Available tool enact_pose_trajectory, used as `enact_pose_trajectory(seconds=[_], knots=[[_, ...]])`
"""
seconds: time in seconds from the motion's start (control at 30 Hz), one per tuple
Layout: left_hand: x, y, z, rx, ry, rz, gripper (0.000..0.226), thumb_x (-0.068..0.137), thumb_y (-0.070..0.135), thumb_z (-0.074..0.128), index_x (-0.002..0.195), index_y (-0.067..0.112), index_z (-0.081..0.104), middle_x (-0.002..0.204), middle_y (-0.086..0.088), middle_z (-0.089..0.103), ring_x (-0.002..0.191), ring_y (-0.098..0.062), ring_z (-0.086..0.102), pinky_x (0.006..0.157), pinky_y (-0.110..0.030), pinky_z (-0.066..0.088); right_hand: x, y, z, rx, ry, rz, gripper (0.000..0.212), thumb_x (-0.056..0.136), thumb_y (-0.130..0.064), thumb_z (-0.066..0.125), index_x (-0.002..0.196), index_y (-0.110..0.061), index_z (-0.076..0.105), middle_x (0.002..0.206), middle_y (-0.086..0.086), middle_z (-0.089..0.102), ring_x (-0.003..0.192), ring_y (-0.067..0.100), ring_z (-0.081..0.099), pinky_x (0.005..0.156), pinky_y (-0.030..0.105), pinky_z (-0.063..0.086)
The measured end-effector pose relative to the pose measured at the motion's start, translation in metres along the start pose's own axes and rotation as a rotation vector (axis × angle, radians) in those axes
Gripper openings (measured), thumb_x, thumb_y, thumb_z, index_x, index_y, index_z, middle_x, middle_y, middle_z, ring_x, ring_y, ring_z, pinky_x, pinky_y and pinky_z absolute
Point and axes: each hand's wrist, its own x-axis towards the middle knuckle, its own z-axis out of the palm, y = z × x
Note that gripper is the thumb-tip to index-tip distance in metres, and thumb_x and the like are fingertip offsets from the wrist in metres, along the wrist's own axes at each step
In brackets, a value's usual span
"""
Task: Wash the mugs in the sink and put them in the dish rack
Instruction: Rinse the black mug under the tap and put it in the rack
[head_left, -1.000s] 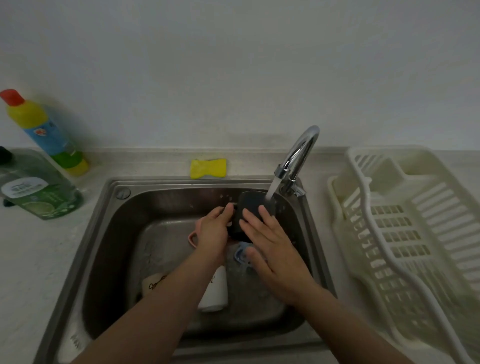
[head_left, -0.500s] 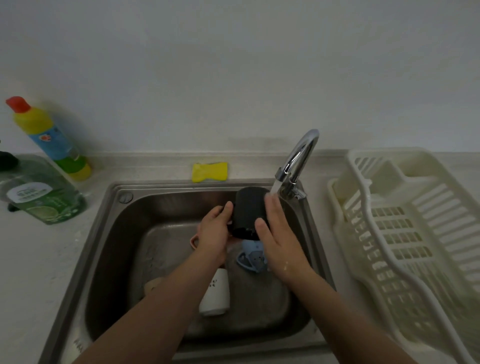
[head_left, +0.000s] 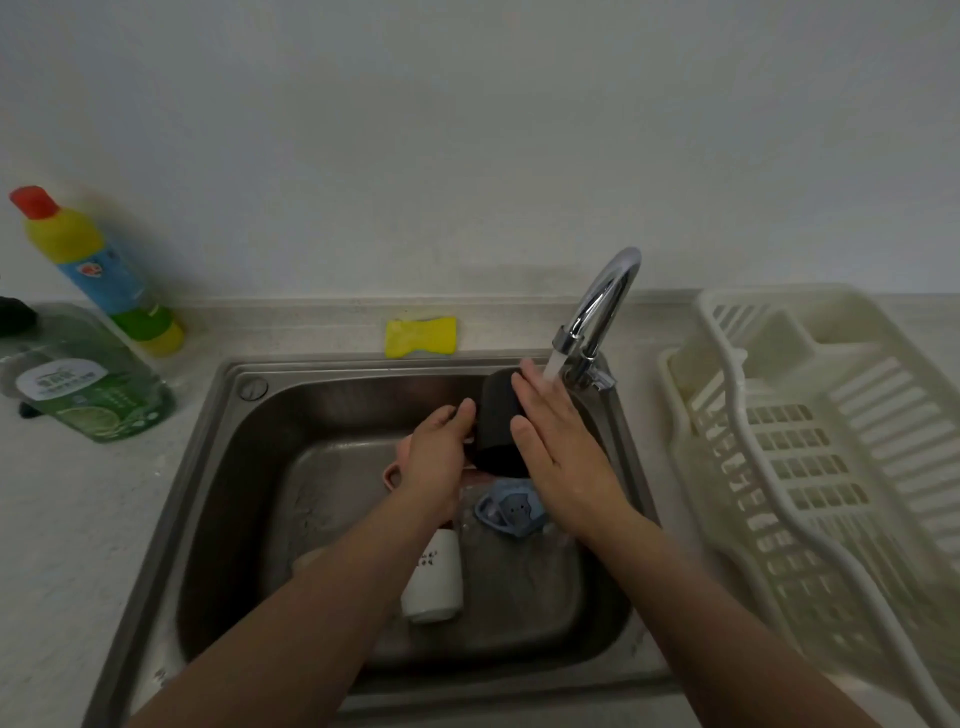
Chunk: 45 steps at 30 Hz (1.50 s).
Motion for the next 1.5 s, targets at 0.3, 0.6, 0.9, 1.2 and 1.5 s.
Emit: enact_pose_trajectory(seconds=[0.3, 0.6, 0.9, 1.2, 1.5], knots=[[-0.004, 0.001, 0.013, 0.061, -0.039, 0.059, 0.027, 0.099, 0.019, 0.055, 0.073, 0.013, 0.057, 0.060, -0.001, 0.059, 0.058, -0.014, 0.059, 0.055, -0.028, 0.049, 0.011, 0.014, -0.004, -0.277, -0.015, -0.130, 0.067, 0.095, -0.045, 0.011, 0.146, -0.014, 0.041, 0.157, -0.004, 0.028, 0.148, 0.019, 0.014, 0.122, 0.035, 0.004], [-0.003, -0.003, 0.018, 0.052, -0.063, 0.026, 0.020, 0.099, 0.021, 0.056, 0.084, 0.008, 0.059, 0.072, -0.009, 0.063, 0.066, -0.020, 0.064, 0.053, -0.029, 0.053, 0.010, 0.021, -0.012, -0.264, -0.011, -0.123, 0.066, 0.094, -0.045, 0.011, 0.148, -0.017, 0.038, 0.157, -0.004, 0.028, 0.148, 0.010, 0.006, 0.122, 0.037, 0.004], [0.000, -0.003, 0.008, 0.027, -0.014, 0.009, 0.021, 0.099, 0.024, 0.056, 0.086, 0.010, 0.064, 0.079, -0.011, 0.069, 0.073, -0.022, 0.068, 0.066, -0.036, 0.056, 0.009, 0.014, -0.006, -0.112, -0.008, -0.059, 0.068, 0.093, -0.050, 0.014, 0.149, -0.017, 0.035, 0.159, -0.009, 0.019, 0.148, 0.008, 0.003, 0.122, 0.037, 0.009], [0.003, -0.005, -0.005, -0.008, 0.076, -0.021, 0.026, 0.098, 0.032, 0.058, 0.085, 0.012, 0.068, 0.098, -0.020, 0.070, 0.092, -0.036, 0.069, 0.080, -0.054, 0.057, 0.002, 0.010, -0.001, 0.024, -0.064, 0.005, 0.054, 0.103, -0.038, 0.028, 0.154, -0.024, 0.020, 0.161, -0.015, 0.004, 0.146, -0.001, -0.002, 0.122, 0.029, 0.006], [0.000, -0.002, -0.001, -0.031, 0.072, -0.022, 0.025, 0.100, 0.030, 0.053, 0.088, 0.011, 0.062, 0.092, -0.014, 0.069, 0.088, -0.031, 0.067, 0.080, -0.049, 0.057, -0.001, 0.002, 0.006, 0.300, -0.026, 0.224, 0.059, 0.100, -0.050, 0.027, 0.154, -0.031, 0.016, 0.162, -0.007, 0.012, 0.146, 0.006, 0.012, 0.120, 0.031, 0.012]])
